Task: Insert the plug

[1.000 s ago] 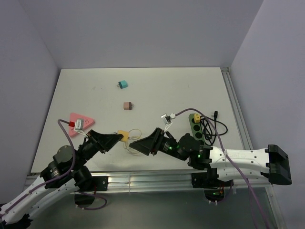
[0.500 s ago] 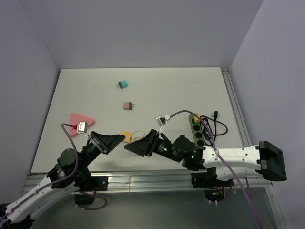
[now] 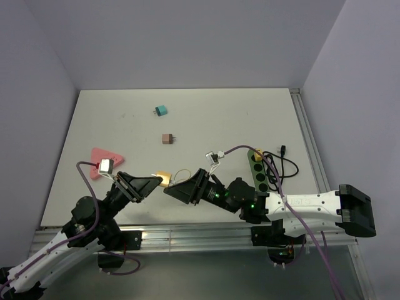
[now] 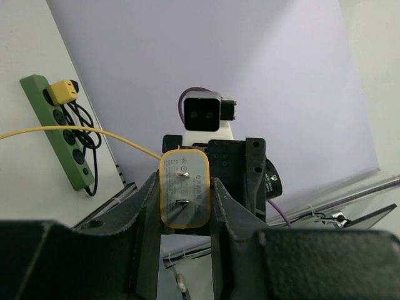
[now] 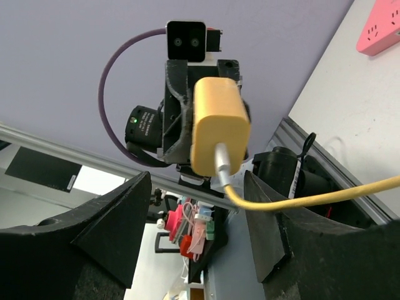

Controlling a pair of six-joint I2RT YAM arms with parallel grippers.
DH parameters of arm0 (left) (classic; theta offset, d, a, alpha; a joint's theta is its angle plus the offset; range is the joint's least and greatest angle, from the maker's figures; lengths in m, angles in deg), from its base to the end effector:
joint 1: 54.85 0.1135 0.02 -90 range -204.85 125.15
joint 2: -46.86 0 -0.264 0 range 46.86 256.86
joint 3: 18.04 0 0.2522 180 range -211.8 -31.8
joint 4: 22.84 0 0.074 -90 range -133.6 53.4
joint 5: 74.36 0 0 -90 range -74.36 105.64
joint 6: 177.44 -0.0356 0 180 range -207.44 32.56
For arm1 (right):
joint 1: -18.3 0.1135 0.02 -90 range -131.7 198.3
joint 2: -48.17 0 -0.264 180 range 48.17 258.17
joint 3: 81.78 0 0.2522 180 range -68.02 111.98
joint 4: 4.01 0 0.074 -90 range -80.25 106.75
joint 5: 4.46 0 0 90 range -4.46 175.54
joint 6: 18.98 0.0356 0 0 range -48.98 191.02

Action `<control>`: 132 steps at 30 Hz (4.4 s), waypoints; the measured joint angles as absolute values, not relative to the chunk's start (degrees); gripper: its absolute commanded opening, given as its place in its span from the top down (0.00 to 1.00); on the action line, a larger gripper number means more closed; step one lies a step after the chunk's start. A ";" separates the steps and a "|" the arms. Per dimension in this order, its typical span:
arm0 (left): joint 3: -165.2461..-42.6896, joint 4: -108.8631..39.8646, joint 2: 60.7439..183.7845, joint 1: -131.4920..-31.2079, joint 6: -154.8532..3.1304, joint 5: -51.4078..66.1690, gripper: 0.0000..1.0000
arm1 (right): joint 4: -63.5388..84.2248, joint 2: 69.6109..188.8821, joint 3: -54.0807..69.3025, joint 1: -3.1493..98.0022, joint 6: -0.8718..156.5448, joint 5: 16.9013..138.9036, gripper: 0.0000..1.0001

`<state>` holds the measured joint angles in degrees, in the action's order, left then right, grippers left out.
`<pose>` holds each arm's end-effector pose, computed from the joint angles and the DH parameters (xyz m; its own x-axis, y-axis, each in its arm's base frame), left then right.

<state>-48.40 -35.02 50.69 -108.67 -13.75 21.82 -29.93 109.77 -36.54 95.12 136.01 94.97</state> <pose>0.0552 -0.0689 0.2709 -0.6700 -0.7003 -0.2465 0.3485 -0.0035 -0.9373 0.0613 0.2363 0.2928 -0.8210 0.4148 -0.3922 -0.4248 0.0151 0.9052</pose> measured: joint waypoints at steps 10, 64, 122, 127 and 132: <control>-46.91 -30.91 50.69 -108.67 -12.57 19.28 1.00 | -29.69 109.81 -36.49 95.20 136.17 97.77 0.38; -51.31 -49.99 47.44 -108.67 -12.57 26.84 0.01 | -5.61 108.61 -21.30 78.74 117.39 91.91 1.00; -52.27 -51.91 47.42 -108.67 -17.73 21.03 0.07 | 52.38 114.10 -16.45 31.40 66.95 93.55 1.00; -51.72 -51.02 47.42 -108.67 -17.64 20.96 0.07 | 54.92 113.38 -15.51 32.32 67.01 92.92 1.00; -51.04 -50.56 47.37 -108.67 -17.33 20.40 0.07 | 55.51 114.80 -14.64 33.17 67.10 92.75 1.00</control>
